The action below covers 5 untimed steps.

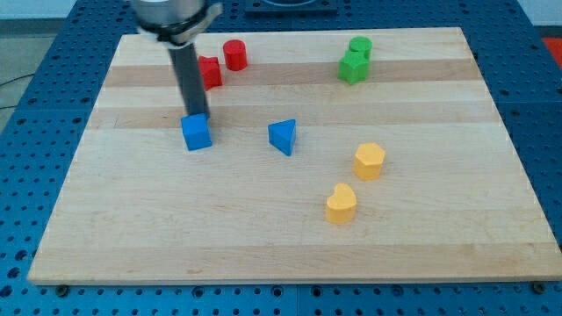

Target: Move the blue triangle parallel to the blue cube

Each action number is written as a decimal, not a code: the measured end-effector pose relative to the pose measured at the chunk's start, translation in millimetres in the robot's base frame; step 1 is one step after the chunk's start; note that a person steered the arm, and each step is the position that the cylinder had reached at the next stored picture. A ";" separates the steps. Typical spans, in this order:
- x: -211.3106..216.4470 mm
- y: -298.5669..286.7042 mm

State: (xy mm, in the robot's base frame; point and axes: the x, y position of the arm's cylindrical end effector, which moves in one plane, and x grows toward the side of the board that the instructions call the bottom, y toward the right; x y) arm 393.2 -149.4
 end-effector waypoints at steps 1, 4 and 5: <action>22.6 8.0; 19.1 59.7; 18.1 112.1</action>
State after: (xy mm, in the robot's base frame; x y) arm 411.3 -37.3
